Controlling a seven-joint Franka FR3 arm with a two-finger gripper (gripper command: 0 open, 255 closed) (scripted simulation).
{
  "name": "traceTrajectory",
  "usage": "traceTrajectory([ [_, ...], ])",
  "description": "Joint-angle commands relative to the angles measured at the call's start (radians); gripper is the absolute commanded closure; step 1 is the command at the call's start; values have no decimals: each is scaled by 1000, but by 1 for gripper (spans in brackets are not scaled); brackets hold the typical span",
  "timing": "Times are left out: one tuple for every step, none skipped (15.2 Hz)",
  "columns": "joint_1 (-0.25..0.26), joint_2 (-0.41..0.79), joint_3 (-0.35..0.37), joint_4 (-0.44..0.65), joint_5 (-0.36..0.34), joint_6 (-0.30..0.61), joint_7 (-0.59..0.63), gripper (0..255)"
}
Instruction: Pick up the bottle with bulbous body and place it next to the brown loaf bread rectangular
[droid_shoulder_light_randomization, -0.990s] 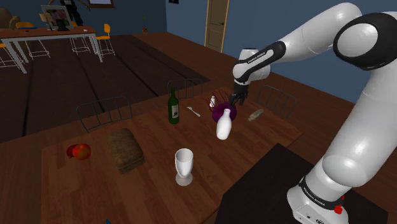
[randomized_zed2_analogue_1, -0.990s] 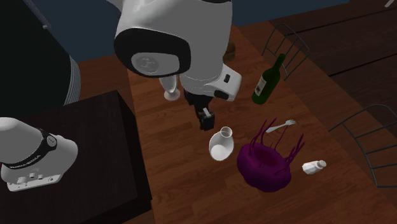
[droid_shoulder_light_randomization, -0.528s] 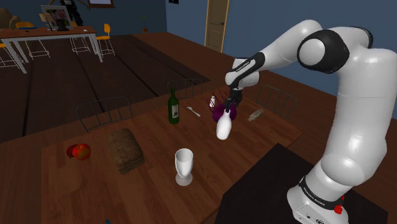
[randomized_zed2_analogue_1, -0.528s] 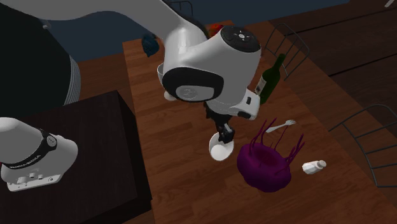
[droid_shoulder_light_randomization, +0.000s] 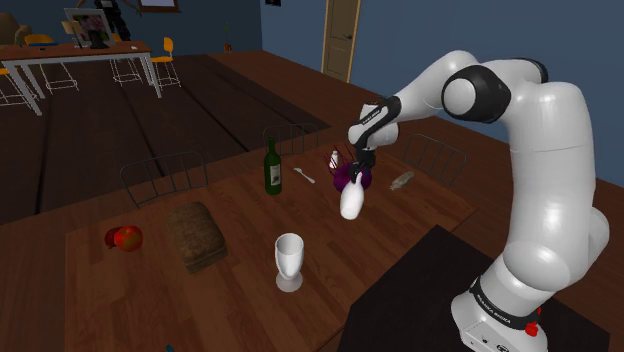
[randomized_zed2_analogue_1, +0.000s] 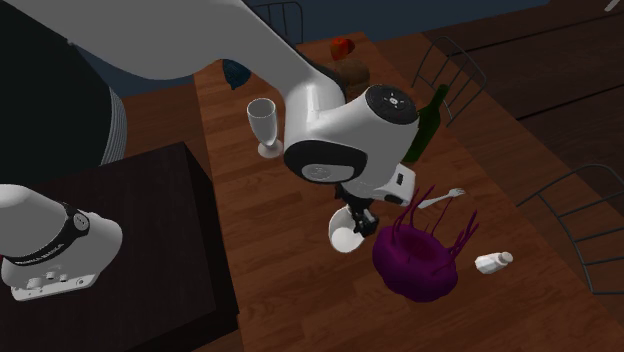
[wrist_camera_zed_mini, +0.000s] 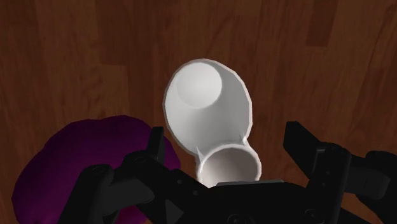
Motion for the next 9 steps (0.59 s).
traceTrajectory([
  [-2, 20, 4, 0, 5, 21, -3, 0],
  [-3, 26, 5, 0, 6, 26, -4, 0],
  [-3, 26, 5, 1, 6, 26, -3, 0],
  [-3, 26, 5, 1, 6, 26, -3, 0],
  [-3, 26, 5, 1, 6, 26, -3, 0],
  [-3, 26, 5, 1, 6, 26, -3, 0],
  [-3, 26, 5, 1, 6, 26, -3, 0],
  [-3, 26, 5, 1, 6, 26, -3, 0],
  [-3, 26, 5, 1, 6, 26, -3, 0],
])
